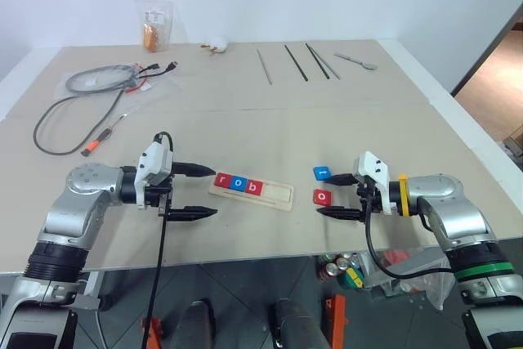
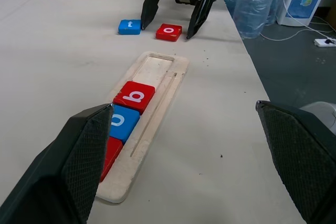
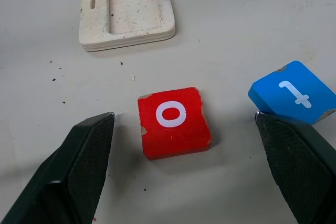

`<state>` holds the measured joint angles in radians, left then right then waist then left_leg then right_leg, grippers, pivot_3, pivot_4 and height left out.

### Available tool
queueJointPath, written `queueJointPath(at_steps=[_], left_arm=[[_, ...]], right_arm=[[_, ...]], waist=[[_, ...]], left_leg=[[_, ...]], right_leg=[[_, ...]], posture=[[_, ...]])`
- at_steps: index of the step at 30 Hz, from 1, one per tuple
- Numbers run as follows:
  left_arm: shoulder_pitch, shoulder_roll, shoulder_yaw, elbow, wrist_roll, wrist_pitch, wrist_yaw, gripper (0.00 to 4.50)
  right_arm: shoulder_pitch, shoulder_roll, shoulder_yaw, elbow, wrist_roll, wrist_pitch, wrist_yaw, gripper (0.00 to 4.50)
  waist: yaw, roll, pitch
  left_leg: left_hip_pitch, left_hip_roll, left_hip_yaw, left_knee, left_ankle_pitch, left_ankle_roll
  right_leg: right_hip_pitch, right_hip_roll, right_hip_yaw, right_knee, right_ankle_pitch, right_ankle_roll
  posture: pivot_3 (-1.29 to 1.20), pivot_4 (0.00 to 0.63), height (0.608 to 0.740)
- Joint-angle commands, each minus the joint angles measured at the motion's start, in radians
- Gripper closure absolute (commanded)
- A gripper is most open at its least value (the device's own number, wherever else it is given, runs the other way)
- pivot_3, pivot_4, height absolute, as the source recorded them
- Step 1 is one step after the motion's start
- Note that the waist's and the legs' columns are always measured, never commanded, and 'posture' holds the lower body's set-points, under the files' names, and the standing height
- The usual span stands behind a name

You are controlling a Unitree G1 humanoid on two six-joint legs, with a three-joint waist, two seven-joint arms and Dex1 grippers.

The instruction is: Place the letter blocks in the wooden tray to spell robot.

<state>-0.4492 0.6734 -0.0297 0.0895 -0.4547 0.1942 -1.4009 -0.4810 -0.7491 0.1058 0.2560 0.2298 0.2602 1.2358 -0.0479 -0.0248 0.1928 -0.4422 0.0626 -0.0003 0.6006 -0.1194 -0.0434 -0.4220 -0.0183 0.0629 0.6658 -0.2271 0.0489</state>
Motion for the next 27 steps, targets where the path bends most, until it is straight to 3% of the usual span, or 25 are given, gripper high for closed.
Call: queueJointPath(at_steps=[1, 4, 9, 24, 27], left_arm=[[-0.024, -0.006, 0.010, -0.008, -0.002, -0.017, 0.004, 0.00], [-0.020, -0.006, 0.012, -0.011, -0.002, -0.016, 0.005, 0.00], [-0.017, -0.006, 0.015, -0.012, -0.001, -0.015, 0.006, 0.00], [-0.045, -0.017, 0.005, 0.016, 0.007, -0.021, -0.011, 0.00], [-0.042, -0.018, 0.006, 0.014, 0.008, -0.021, -0.011, 0.00]], right_arm=[[0.022, -0.007, -0.034, -0.023, -0.013, -0.020, -0.045, 0.30], [0.037, -0.007, -0.056, -0.046, -0.013, -0.031, -0.083, 0.30], [0.103, -0.012, -0.076, -0.136, 0.005, -0.009, -0.123, 1.83], [0.151, 0.004, -0.110, -0.192, 0.051, 0.044, -0.166, 1.83], [0.141, 0.020, -0.124, -0.188, 0.067, 0.049, -0.181, 2.38]], waist=[[0.000, 0.000, 0.000], [0.000, 0.000, 0.000], [0.001, 0.000, 0.000], [0.001, 0.000, 0.000], [0.001, 0.000, 0.000]], left_leg=[[0.000, 0.000, 0.000, 0.000, 0.000, 0.000], [0.000, 0.000, 0.000, 0.000, 0.000, 0.000], [0.000, 0.000, 0.000, 0.000, 0.000, 0.000], [-0.001, 0.000, 0.000, 0.000, 0.000, 0.000], [-0.001, 0.000, 0.000, -0.001, 0.000, 0.000]], right_leg=[[0.000, 0.000, 0.000, 0.000, 0.000, 0.000], [0.000, 0.000, 0.000, 0.000, 0.000, 0.000], [0.000, 0.000, 0.000, 0.000, 0.000, 0.000], [0.000, 0.000, 0.000, 0.000, -0.001, 0.001], [0.000, 0.000, 0.000, 0.000, -0.001, 0.001]], posture=[[0.00, 0.150, 0.740], [0.00, 0.150, 0.740], [0.00, 0.150, 0.740], [0.00, 0.150, 0.740], [0.00, 0.150, 0.740]])
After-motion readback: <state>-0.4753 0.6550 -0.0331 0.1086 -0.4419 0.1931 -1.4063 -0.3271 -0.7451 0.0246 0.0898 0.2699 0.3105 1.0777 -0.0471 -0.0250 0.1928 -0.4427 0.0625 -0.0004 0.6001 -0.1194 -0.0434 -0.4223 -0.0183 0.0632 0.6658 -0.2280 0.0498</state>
